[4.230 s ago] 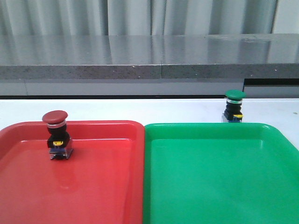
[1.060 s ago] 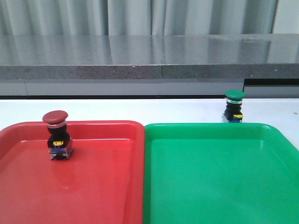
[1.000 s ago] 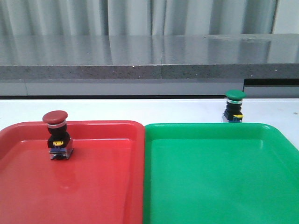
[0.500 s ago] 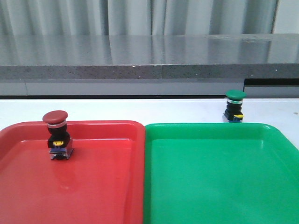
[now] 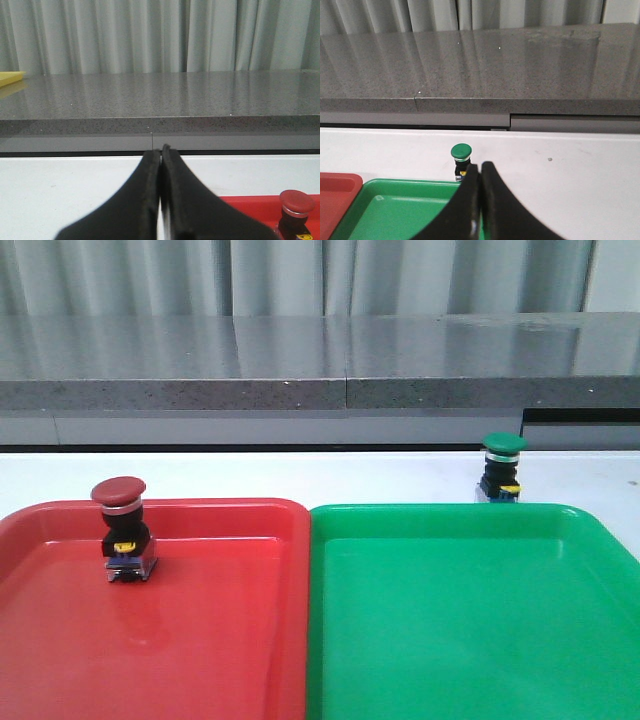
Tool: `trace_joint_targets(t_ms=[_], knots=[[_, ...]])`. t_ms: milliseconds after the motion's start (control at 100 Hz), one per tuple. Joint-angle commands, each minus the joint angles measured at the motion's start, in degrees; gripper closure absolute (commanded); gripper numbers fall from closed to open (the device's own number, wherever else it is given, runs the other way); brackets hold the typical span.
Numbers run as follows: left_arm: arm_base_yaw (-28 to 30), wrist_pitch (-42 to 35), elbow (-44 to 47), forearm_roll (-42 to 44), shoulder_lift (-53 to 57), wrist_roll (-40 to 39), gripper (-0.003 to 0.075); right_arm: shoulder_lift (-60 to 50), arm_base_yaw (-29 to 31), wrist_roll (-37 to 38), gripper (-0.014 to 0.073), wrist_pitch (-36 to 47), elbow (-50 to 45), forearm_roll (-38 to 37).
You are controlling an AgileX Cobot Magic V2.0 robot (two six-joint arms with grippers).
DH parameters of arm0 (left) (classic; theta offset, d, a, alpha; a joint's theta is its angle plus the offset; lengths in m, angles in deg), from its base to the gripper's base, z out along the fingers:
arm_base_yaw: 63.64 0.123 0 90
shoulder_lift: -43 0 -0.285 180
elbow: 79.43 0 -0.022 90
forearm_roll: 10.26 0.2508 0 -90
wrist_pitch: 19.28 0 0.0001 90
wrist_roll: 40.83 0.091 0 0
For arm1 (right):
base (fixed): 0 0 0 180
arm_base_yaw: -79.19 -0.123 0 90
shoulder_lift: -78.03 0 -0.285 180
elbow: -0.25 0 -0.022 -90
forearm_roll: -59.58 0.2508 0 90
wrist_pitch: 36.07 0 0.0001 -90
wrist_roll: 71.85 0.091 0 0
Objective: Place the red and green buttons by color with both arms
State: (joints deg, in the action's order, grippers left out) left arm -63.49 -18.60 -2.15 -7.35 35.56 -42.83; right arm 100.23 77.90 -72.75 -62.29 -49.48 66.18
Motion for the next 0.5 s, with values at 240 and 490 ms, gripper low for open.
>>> trace_joint_targets(t_ms=[240,490], knots=[[0.1,-4.7,2.4,-0.3,1.6,-0.6,0.0739,18.0,0.3,-0.3,0.0660,-12.9,17.1,0.4],[0.1,-4.7,2.4,-0.3,1.6,-0.6,0.0739,23.1,0.3,-0.3,0.0660,-13.4,18.1,0.4]])
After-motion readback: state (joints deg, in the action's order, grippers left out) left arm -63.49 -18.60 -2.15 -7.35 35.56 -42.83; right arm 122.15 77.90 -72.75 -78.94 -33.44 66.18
